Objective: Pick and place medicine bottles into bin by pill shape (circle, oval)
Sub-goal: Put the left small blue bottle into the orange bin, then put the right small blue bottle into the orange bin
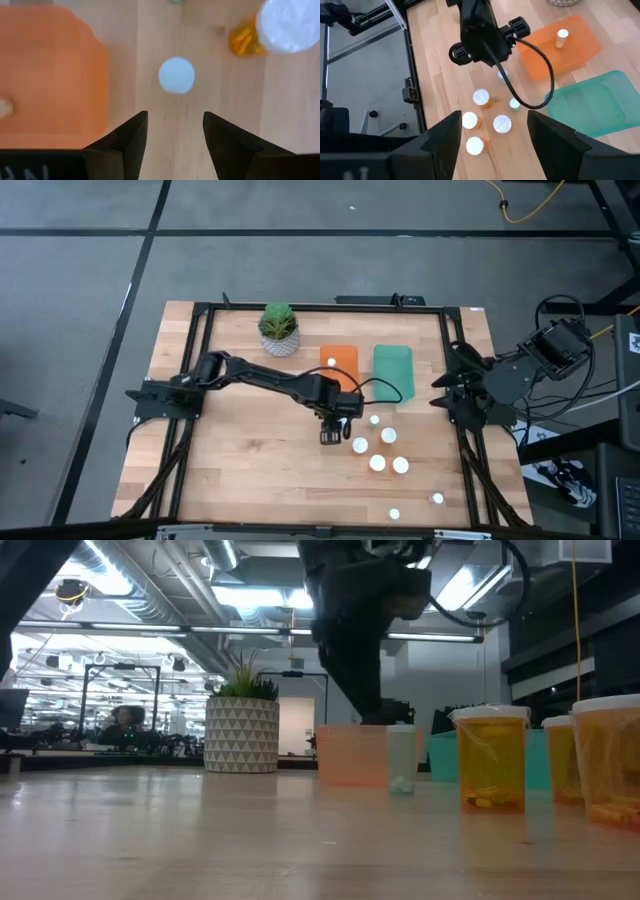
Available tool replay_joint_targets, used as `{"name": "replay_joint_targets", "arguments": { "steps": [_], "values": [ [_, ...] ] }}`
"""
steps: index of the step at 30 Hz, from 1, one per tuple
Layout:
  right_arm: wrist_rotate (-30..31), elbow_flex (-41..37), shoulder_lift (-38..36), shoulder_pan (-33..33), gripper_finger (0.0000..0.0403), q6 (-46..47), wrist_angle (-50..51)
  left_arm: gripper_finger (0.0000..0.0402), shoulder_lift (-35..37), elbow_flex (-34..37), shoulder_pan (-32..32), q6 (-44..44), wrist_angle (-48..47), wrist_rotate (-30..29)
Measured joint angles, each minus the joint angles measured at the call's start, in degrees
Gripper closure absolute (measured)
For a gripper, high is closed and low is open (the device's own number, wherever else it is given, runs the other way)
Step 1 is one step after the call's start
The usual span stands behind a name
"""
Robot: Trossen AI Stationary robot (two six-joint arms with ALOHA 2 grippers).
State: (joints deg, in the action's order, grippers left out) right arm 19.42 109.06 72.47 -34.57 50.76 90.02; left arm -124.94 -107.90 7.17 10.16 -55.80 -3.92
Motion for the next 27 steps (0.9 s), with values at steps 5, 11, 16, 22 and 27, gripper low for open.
{"name": "replay_joint_targets", "arguments": {
  "steps": [5, 11, 16, 22, 27],
  "values": [
    [0.1, 0.0, 0.0, 0.0, 0.0176, 0.3, 0.0, 0.0217, -1.1, -0.1, -0.5, -1.0, 2.8, -0.1],
    [0.1, 0.0, 0.0, 0.0, 0.0176, 1.5, 0.0, 0.0217, -2.8, 0.0, -1.3, -2.0, 4.8, 0.1],
    [0.1, 0.0, 0.0, 0.0, 0.0176, 1.7, 0.0, 0.0217, -3.8, 0.0, -1.2, -3.1, 6.5, 1.7],
    [0.1, 0.0, 0.0, 0.0, 0.0176, 1.7, 0.0, 0.0217, -4.9, 0.0, -1.0, -3.1, 12.0, 1.7],
    [0.1, 0.0, 0.0, 0.0, 0.0176, 1.7, 0.0, 0.0217, -5.0, -0.1, -1.3, -3.0, 13.5, 1.7]
  ]
}}
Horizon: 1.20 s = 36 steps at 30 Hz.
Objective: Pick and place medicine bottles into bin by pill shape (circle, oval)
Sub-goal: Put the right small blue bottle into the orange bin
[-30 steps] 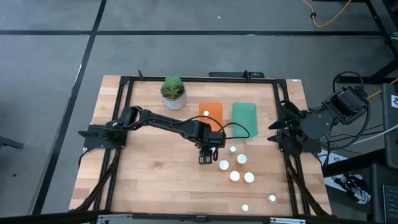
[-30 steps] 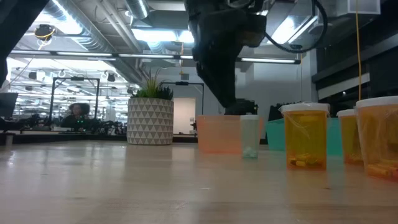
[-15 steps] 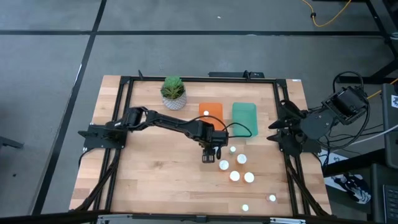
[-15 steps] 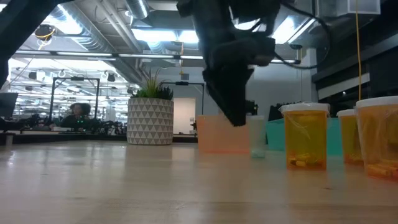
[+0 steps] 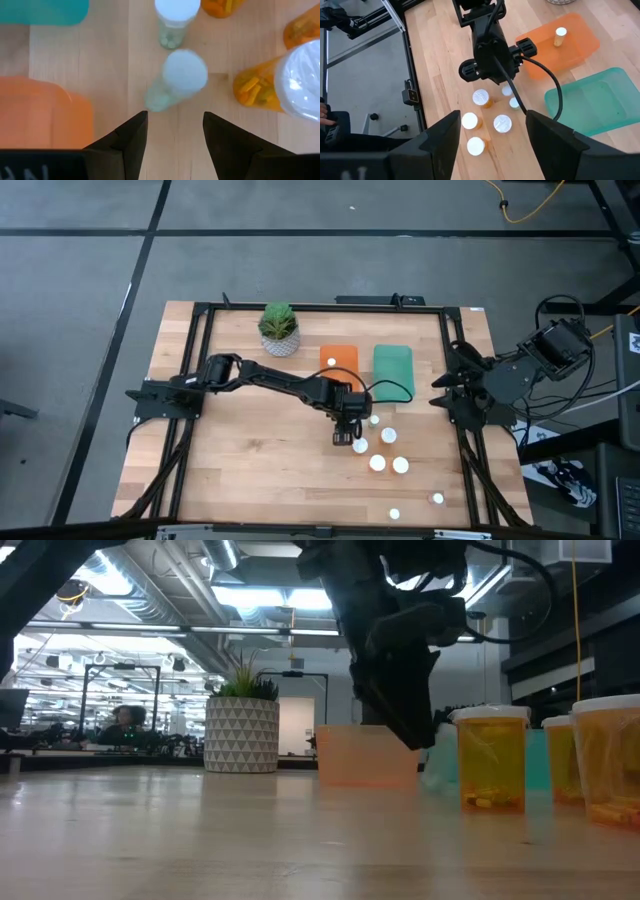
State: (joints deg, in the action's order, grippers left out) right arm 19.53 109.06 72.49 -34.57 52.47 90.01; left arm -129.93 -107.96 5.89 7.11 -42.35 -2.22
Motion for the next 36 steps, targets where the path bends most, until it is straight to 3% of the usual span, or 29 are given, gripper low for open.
{"name": "replay_joint_targets", "arguments": {
  "steps": [9, 22, 36],
  "values": [
    [0.3, 0.0, 0.0, 0.0, 0.0176, 0.0, 0.0, 0.0217, 0.0, 0.0, -0.2, -0.1, 0.5, 0.0],
    [0.0, 0.0, 0.0, 0.0, 0.0176, 0.0, 0.0, 0.0217, 0.0, 0.0, -0.2, -0.2, 11.2, 0.0],
    [-0.1, 0.0, 0.0, 0.0, 0.0176, 1.5, 0.0, 0.0217, -0.6, 0.0, -1.2, -4.4, 14.7, 0.0]
  ]
}}
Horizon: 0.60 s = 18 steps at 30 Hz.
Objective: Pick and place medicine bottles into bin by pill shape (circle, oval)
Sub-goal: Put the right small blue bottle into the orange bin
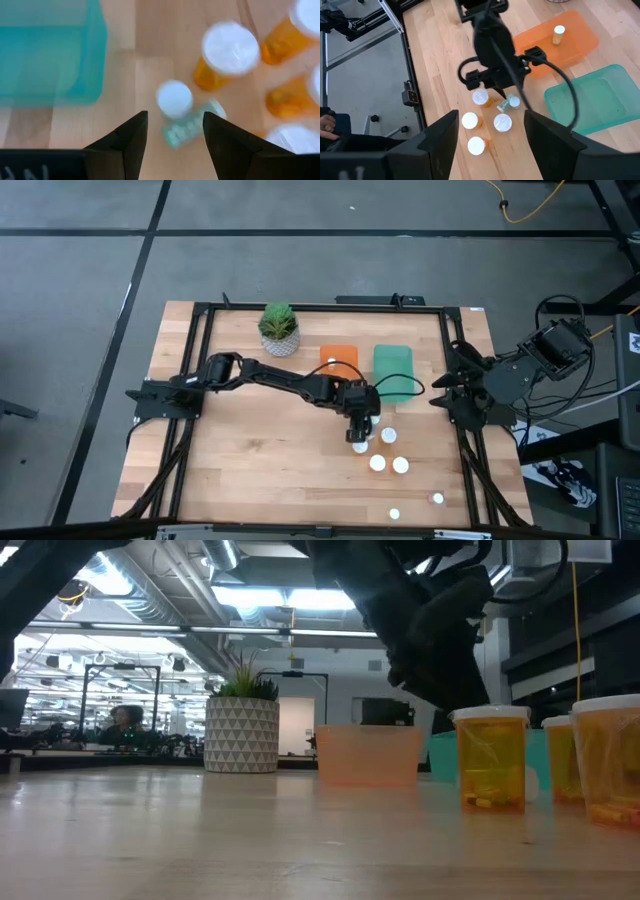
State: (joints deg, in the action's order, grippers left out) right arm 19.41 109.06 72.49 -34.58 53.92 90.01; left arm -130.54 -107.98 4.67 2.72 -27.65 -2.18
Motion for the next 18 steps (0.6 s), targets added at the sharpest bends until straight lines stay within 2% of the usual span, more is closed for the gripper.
{"name": "replay_joint_targets", "arguments": {
  "steps": [4, 18],
  "values": [
    [0.0, 0.0, 0.0, 0.0, 0.0176, 0.1, 0.0, 0.0217, -1.5, 0.0, -0.8, 0.0, 0.4, 1.8],
    [0.0, 0.0, 0.0, 0.0, 0.0176, 0.0, 0.0, 0.0217, -1.5, 0.0, -0.5, -0.4, 4.5, 2.7]
  ]
}}
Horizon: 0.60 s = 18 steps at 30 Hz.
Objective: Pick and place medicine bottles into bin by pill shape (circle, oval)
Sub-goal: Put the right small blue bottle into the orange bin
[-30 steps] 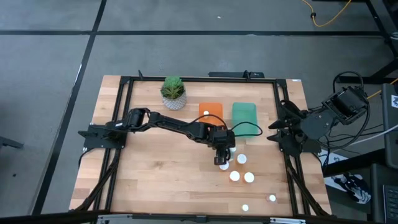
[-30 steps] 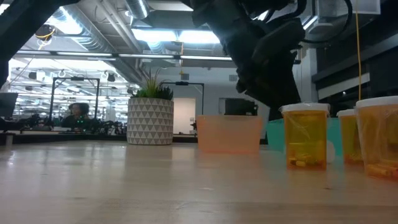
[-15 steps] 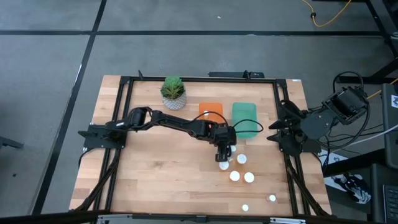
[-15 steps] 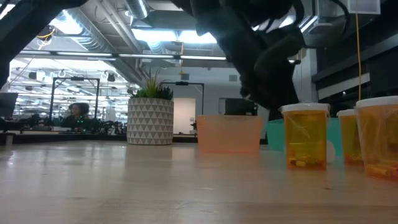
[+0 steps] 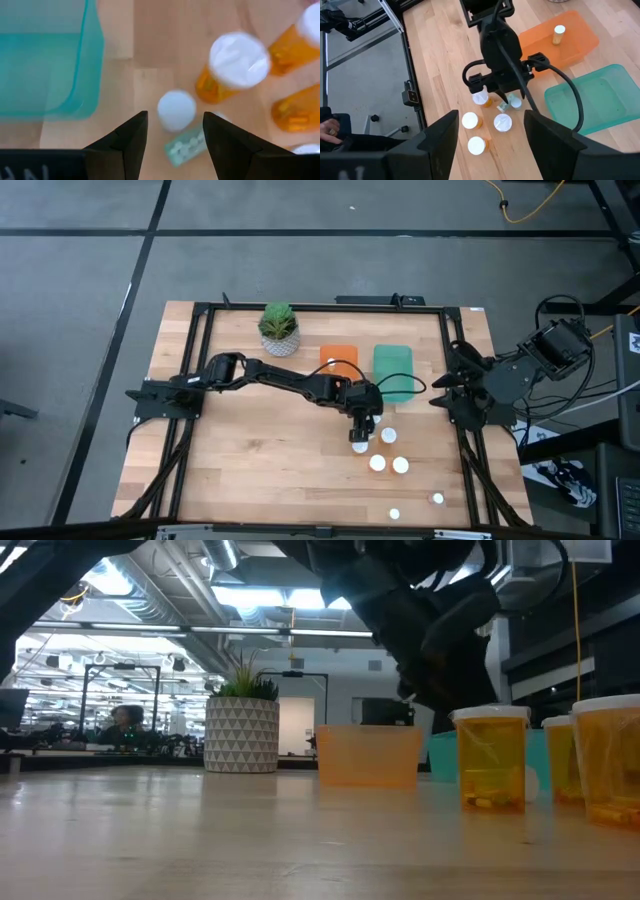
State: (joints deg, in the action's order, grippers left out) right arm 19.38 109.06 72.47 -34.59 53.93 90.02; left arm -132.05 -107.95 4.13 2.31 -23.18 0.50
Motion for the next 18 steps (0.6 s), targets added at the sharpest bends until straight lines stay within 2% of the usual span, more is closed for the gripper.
{"name": "replay_joint_targets", "arguments": {
  "steps": [18],
  "values": [
    [0.0, 0.0, 0.0, 0.0, 0.0176, 0.0, 0.0, 0.0217, -1.1, 0.0, 0.1, -1.1, 1.9, 0.3]
  ]
}}
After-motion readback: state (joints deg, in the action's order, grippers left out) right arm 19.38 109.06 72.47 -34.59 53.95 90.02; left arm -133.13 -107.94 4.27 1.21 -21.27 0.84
